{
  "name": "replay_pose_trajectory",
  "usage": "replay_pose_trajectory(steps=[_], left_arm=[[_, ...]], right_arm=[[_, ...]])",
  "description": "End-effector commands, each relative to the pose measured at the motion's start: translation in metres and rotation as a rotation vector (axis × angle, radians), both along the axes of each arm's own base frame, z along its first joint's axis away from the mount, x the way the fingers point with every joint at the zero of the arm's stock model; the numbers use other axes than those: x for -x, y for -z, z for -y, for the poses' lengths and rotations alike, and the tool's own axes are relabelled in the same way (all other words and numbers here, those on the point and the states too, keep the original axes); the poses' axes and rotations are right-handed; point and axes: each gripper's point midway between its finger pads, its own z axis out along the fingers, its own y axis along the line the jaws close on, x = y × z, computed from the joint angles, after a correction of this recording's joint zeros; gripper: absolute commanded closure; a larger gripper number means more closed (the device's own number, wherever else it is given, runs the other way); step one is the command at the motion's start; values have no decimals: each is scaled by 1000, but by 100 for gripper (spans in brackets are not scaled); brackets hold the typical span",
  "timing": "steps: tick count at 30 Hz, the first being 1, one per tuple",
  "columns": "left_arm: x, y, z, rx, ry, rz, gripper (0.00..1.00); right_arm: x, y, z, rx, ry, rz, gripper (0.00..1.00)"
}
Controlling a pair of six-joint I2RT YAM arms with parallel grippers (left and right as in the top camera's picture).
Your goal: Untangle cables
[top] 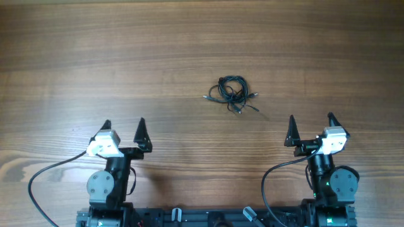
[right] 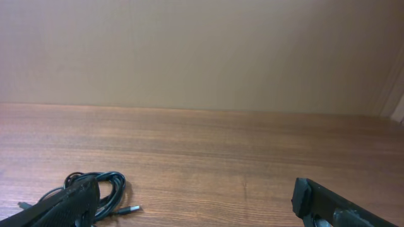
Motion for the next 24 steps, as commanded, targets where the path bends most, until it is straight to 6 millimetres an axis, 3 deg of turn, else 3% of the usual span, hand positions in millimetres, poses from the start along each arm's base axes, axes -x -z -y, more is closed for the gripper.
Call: replay_pose_trajectory(steps=[1,6,12,17,21,24], left_arm=[[5,-27,17,15,101,60,0],[17,-82,15,16,91,128,0],[18,-110,15,14,91,30,0],[18,-149,20,14,121,-21,0],[24,-183,49,25,295,-22,0],[32,-190,68,30,419,-11,0]], right_arm=[[0,1,-4,6,-20,5,0],[0,1,-4,6,-20,5,0],[0,1,-4,6,-20,5,0],[0,1,-4,7,-20,5,0],[0,1,-4,6,-20,5,0],[0,1,-4,6,-20,5,0]])
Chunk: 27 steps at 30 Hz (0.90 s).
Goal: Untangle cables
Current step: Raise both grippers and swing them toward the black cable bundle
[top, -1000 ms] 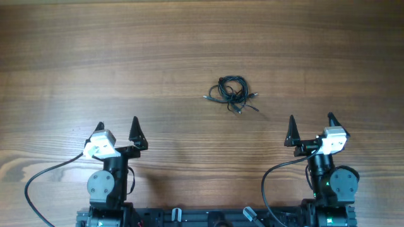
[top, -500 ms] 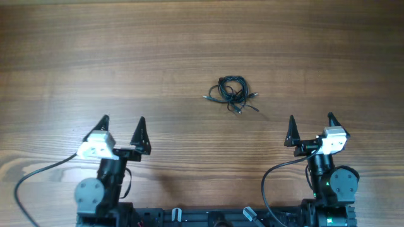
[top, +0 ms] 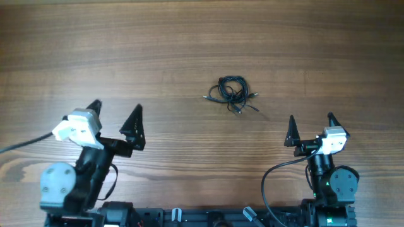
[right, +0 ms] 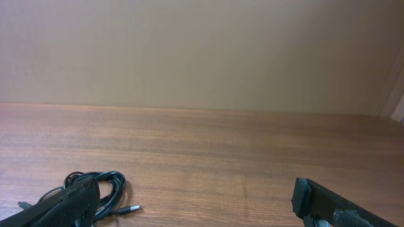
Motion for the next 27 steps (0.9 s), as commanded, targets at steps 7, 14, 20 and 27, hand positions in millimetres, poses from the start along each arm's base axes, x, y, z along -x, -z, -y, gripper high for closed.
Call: replay_pose_trajectory(steps=[7,14,20,27], left_arm=[[25,-30,43,55,270,9,0],[17,-31,-10,8,-65,-382,0],[13,-10,-5,-9,-46,-717,0],[13,17,33,91,157,-933,0]], right_arm=[[0,1,-4,6,-19,6,0],[0,1,-4,7,-19,6,0],[0,1,-4,7,-19,6,0],[0,1,-4,6,-19,5,0]])
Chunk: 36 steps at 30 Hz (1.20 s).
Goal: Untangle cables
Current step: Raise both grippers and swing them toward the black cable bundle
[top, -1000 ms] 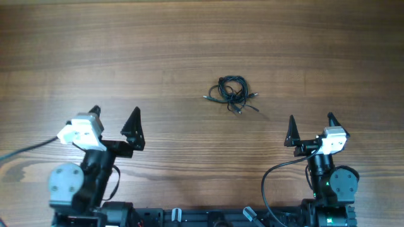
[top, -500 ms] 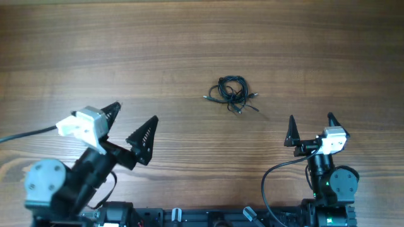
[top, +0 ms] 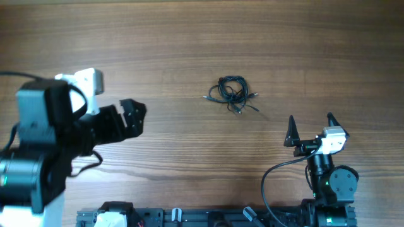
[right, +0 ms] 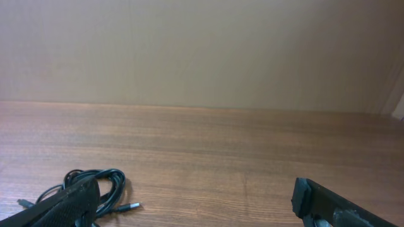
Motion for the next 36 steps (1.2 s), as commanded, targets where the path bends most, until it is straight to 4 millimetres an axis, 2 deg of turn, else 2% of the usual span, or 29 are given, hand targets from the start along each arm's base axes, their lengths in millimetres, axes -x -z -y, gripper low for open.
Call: replay_pose_trajectory(steps=[1,9,13,15,17,19,21,24,26,30,34,36], left_arm=[[1,4,22,108,71,-80,0],[1,29,22,105,56,-245,0],[8,35,22,103,53,-300,0],[8,36,21,103,52,-305,0],[8,36,22,103,52,-305,0],[8,36,22,103,52,-304,0],[8,36,21,103,52,-303,0],[8,36,22,103,52,-304,0],[8,36,22,103,52,-304,0],[8,36,22,103,52,-305,0],[11,37,21,102,52,-316,0],[10,37,21,102,52,-315,0]], right_arm=[[1,-2,-4,6,-19,12,0],[1,-2,-4,6,-19,12,0],[0,-4,1,57,10,21,0],[1,-11,-2,52,-11,53,0],[3,-16,-21,-35,-120,66,0],[12,-12,-53,-209,-319,9,0],[22,-13,-75,-346,-459,-45,0],[30,-18,-87,-542,-542,-103,0],[35,-37,-91,-595,-595,-58,0],[63,-106,-97,-470,-717,237,0],[84,-170,-85,-327,-649,457,0],[92,-197,-80,-244,-589,488,0]])
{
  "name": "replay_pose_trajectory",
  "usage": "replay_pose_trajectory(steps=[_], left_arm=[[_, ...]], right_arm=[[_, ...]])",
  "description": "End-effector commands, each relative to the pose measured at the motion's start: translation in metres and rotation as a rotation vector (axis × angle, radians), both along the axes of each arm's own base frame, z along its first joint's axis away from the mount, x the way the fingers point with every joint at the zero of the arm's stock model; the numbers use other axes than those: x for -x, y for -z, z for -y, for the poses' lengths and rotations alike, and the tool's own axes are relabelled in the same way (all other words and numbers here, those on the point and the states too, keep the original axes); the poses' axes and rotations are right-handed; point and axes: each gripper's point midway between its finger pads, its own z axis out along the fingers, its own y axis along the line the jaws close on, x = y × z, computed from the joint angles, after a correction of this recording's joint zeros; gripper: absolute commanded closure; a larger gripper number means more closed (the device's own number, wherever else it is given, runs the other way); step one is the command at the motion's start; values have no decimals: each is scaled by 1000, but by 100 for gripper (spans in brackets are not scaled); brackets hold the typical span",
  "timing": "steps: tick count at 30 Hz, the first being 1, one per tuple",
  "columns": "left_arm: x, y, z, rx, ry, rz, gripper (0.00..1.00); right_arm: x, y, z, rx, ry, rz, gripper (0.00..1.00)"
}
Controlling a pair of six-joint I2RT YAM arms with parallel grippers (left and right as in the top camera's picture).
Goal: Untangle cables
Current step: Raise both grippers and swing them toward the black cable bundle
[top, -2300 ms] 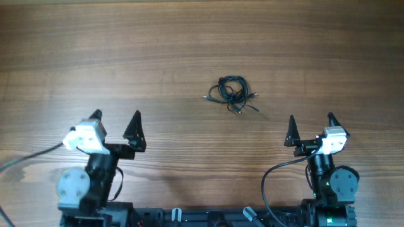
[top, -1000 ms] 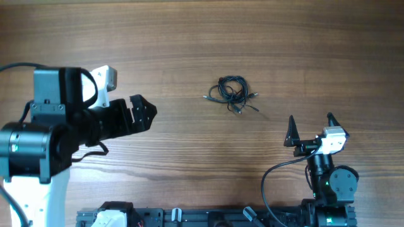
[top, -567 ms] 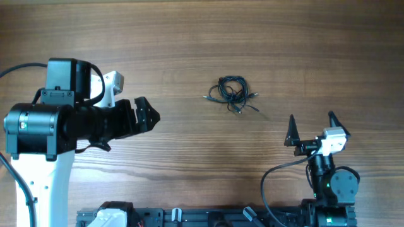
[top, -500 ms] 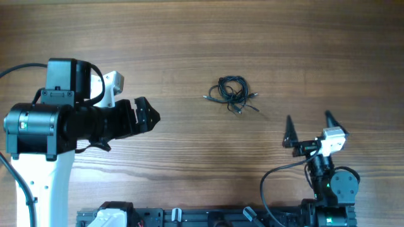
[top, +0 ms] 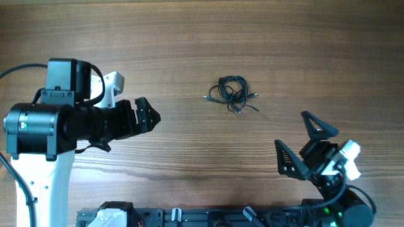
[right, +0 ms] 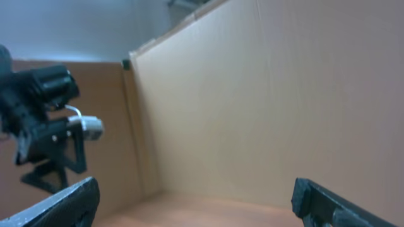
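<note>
A small tangle of black cables [top: 231, 94] lies on the wooden table [top: 189, 38], right of centre, with plug ends poking out to the left and lower right. My left gripper [top: 144, 116] is raised high on its arm at the left, its fingers pointing right and slightly apart, well short of the tangle. Near the front right, my right gripper [top: 302, 146] is open, tilted and turned leftward, below and right of the tangle. In the right wrist view the gripper [right: 196, 205] holds nothing, and the cables are out of view.
Cardboard walls [right: 265, 94] stand around the table. The raised left arm [right: 44, 120] shows at the far left of the right wrist view. The arm bases and their leads [top: 19, 183] sit along the near edge.
My right gripper has left its resting pose, tilted up and swung left, so its camera now faces the cardboard wall instead of the cables. My left gripper sits slightly further right. The tangle has not moved.
Both grippers were open at the near edge, with the tangle untouched beyond them. The left arm then stood higher and further left at each moment while the right stayed still. Now the right has tilted up too, and the cables lie as before.
</note>
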Motion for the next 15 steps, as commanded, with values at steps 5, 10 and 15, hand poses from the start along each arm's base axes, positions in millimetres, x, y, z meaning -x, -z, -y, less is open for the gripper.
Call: replay_pose_trajectory(steps=[5,10,15], left_arm=[[-2,-4,3,14,4,12,0],[-10,-7,4,17,4,48,0],[-24,-9,5,23,-5,84,0]], right_arm=[[32,-101,26,256,321,11,0],[20,-107,39,421,393,-270,0],[-7,-88,17,465,157,-598,0]])
